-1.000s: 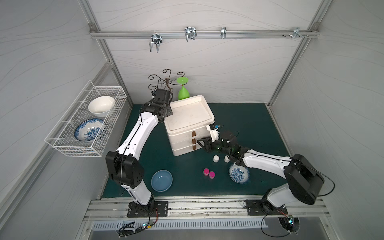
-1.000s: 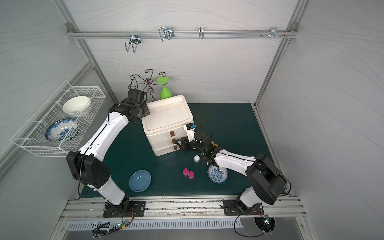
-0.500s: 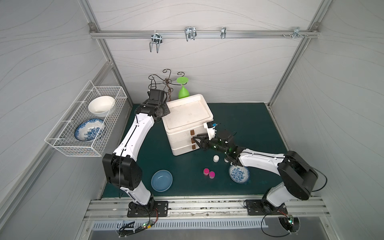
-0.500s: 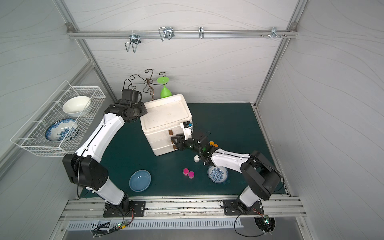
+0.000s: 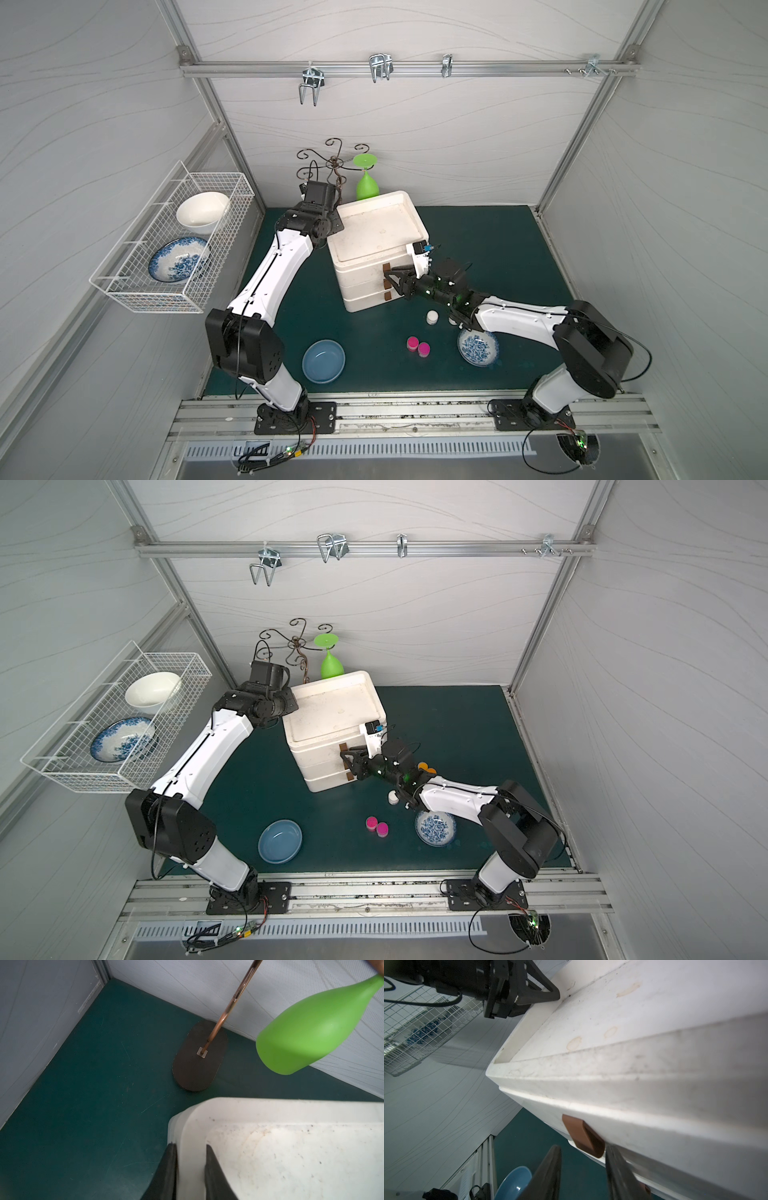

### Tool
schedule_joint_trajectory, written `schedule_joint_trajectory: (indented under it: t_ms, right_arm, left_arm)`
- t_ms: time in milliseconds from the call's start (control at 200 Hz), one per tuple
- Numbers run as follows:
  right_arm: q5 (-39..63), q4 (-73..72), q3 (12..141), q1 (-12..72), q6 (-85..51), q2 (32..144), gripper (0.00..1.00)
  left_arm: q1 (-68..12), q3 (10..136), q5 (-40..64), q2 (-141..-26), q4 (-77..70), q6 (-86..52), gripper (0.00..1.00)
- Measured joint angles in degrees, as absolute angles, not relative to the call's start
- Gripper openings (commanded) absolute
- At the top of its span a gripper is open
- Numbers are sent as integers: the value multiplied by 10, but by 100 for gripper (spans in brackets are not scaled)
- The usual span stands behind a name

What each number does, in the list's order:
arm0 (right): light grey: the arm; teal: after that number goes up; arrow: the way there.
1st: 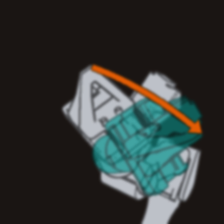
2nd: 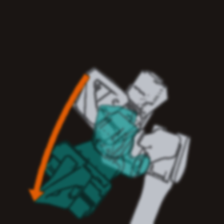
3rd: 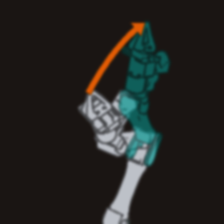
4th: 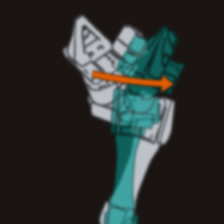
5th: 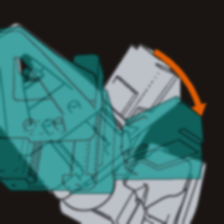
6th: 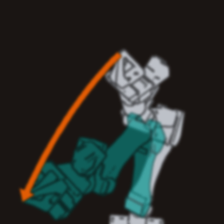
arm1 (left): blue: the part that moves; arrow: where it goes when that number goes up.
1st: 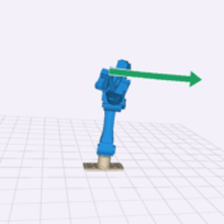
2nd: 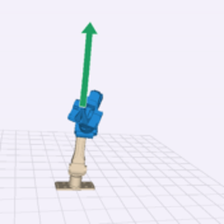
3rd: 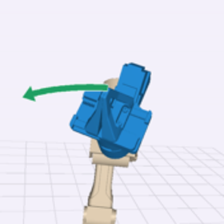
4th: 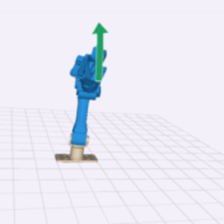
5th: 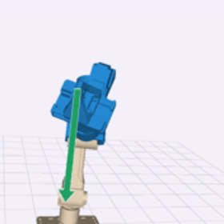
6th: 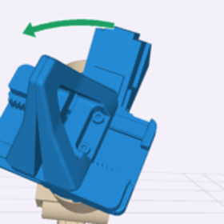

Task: Put the paint cans in the drawer according to color
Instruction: Open the drawer in the storage box.

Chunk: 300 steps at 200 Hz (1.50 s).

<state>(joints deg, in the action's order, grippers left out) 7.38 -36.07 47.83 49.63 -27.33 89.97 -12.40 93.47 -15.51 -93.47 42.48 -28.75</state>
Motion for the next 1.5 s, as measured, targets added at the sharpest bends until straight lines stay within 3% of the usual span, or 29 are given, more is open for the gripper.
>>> schedule_joint_trajectory:
  t_ms: [355,590,720,1106,1501]
  right_arm:
    - [50,-349,507,515,-276,922,32]
    - [34,-341,514,523,-275,922,18]
    - [25,-340,514,526,-276,922,0]
    - [7,-333,500,531,-278,909,0]
    - [-24,-269,428,575,-282,800,0]
  left_arm:
    - [-134,929,-176,-933,419,-288,0]
    - [-138,927,-183,-933,417,-288,0]
    - [-139,926,-185,-933,416,-288,0]
    - [-140,922,-187,-930,411,-288,0]
    - [-140,921,-191,-930,410,-288,0]
